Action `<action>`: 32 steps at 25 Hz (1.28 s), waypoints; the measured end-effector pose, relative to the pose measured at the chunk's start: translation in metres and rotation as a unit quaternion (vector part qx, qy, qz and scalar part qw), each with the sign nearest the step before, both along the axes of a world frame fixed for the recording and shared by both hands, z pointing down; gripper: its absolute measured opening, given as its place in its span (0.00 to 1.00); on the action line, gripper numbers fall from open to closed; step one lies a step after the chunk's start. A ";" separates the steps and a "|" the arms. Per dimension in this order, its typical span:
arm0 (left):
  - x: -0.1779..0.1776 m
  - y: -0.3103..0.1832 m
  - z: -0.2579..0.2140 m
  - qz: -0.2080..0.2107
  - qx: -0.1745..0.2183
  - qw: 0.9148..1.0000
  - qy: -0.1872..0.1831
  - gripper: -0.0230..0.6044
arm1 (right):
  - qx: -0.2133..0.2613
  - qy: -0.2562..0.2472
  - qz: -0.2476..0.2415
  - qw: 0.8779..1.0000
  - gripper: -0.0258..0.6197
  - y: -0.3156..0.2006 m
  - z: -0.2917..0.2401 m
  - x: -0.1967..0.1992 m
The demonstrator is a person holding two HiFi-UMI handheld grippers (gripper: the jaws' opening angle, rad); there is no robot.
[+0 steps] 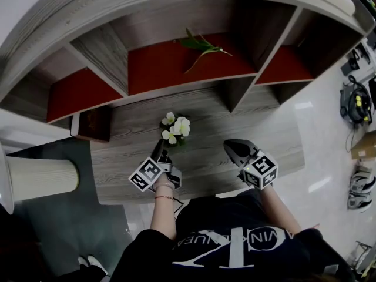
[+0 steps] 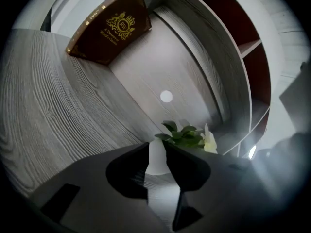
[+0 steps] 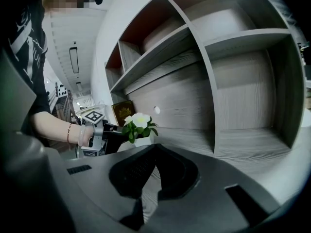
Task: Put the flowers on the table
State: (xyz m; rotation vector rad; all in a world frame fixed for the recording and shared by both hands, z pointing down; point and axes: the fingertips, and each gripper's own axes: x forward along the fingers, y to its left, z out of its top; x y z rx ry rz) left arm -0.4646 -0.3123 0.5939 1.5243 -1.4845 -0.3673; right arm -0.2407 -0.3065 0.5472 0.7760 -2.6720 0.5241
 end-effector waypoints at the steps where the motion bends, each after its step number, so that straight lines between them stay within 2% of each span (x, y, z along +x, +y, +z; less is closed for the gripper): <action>1: -0.002 0.003 0.000 0.000 -0.001 1.000 -0.004 0.22 | 0.001 -0.002 0.001 1.000 0.06 -0.001 -0.001 -0.001; 4: -0.005 0.011 -0.001 0.003 -0.003 1.000 -0.024 0.18 | 0.001 -0.010 0.002 1.000 0.06 -0.003 -0.004 -0.004; 7: -0.012 0.021 -0.005 0.000 -0.004 0.999 -0.054 0.09 | 0.005 -0.016 0.000 1.000 0.06 -0.004 -0.006 -0.005; 11: -0.027 0.032 -0.018 -0.013 0.008 0.993 -0.117 0.05 | 0.018 -0.026 -0.003 0.999 0.06 -0.005 -0.015 -0.010; 15: -0.038 0.042 -0.043 -0.023 0.040 0.981 -0.189 0.04 | 0.037 -0.040 -0.010 0.998 0.06 -0.005 -0.027 -0.015; 21: -0.043 0.055 -0.076 -0.019 0.079 0.957 -0.279 0.04 | 0.060 -0.054 -0.014 0.997 0.06 -0.007 -0.042 -0.021; 26: -0.046 0.066 -0.102 -0.030 0.103 0.940 -0.323 0.04 | 0.083 -0.066 -0.019 0.994 0.06 -0.008 -0.057 -0.025; 32: -0.055 0.080 -0.128 -0.054 0.120 0.926 -0.354 0.04 | 0.108 -0.081 -0.021 0.991 0.06 -0.008 -0.076 -0.029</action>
